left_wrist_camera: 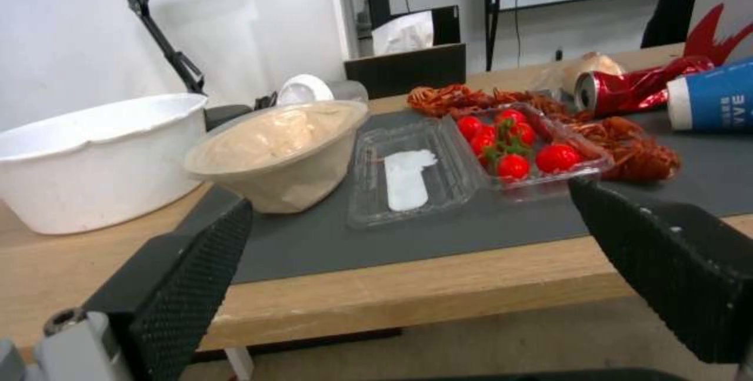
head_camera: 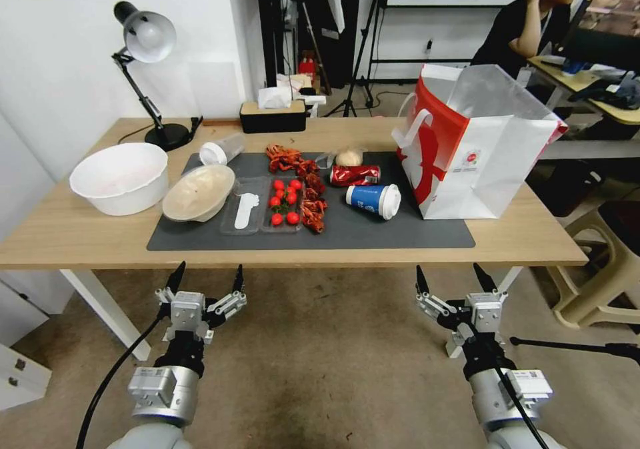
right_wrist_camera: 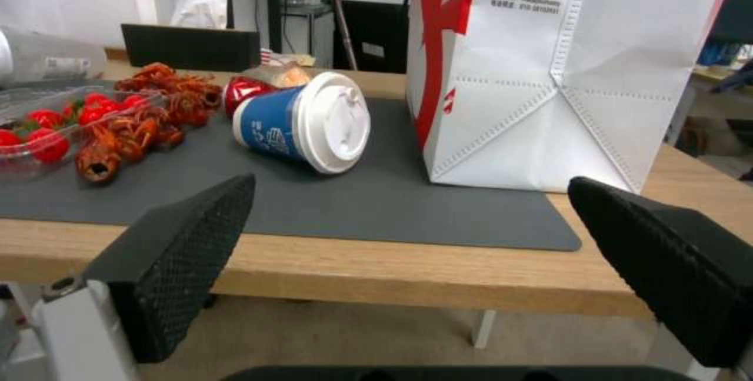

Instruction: Pick up the trash from the table and place it into the takeout bag.

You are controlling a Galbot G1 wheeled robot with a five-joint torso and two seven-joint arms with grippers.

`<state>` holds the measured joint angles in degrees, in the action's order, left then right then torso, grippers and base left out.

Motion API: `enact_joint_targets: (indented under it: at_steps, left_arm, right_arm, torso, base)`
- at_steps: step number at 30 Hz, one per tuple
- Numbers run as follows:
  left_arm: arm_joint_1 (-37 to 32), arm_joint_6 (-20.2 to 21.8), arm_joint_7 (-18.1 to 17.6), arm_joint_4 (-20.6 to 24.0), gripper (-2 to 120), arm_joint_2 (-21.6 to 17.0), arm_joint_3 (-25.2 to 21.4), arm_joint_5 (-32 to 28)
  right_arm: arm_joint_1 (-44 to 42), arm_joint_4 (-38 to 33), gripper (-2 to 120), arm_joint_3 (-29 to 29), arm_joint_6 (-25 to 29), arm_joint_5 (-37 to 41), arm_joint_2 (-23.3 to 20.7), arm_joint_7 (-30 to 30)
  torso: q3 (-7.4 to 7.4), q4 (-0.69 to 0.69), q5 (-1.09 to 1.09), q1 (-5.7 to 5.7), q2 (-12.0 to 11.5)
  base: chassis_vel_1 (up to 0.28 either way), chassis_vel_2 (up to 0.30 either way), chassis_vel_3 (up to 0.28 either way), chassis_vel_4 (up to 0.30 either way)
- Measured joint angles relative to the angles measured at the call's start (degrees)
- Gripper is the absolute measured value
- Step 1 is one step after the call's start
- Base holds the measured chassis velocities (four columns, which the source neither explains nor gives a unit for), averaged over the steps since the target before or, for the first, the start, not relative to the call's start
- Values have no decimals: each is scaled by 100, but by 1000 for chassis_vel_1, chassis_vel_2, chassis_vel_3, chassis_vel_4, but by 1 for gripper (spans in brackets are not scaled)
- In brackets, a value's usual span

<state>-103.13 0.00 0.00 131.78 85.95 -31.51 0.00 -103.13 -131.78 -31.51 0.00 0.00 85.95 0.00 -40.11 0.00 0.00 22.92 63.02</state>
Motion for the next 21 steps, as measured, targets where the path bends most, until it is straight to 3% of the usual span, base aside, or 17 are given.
enact_joint_targets:
  at_steps: [21]
  left_arm:
    - [0, 0, 0, 0, 100, 0, 0, 0]
  right_arm:
    - [0, 0, 100, 0, 0, 0, 0, 0]
  torso:
    - [0, 0, 0, 0, 0]
  base:
    - [0, 0, 0, 0]
